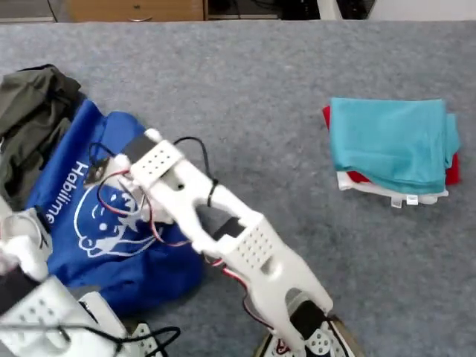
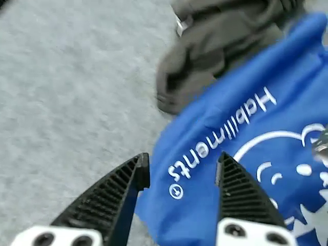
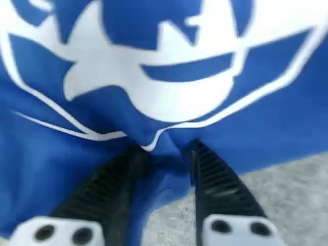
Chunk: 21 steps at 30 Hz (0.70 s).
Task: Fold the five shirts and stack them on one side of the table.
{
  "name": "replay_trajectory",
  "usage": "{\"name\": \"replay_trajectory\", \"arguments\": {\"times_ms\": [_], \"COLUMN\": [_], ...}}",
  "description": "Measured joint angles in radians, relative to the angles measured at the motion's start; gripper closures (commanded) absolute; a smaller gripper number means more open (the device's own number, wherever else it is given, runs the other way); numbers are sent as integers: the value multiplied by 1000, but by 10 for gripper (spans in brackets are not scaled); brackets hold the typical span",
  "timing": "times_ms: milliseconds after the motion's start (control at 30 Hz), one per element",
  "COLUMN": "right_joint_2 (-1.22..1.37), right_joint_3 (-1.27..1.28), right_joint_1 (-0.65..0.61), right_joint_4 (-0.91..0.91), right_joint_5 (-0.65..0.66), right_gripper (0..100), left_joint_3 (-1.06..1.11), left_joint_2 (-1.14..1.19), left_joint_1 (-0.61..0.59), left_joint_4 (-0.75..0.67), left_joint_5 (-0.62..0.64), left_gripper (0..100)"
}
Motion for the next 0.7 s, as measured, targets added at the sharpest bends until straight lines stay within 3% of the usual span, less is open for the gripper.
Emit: {"name": "replay_trajectory", "arguments": {"times_ms": [167,367,533,700], "right_joint_2": [28,-41,-172,-282], "right_joint_3": [-71,-124,-175,-218], "right_joint_1": [107,222,359,442], "right_joint_4": [43,44,44,44], "right_joint_5": [-21,-15,81,189], "right_gripper": [997,997,997,997], "left_joint_3": [23,55,25,-143], "left_joint_2": [141,348,595,887], "left_joint_1": [91,262,408,482], "left_joint_4": [-89,-305,-402,-416], "left_joint_5": [14,127,190,253], "left_gripper": [789,790,791,791]}}
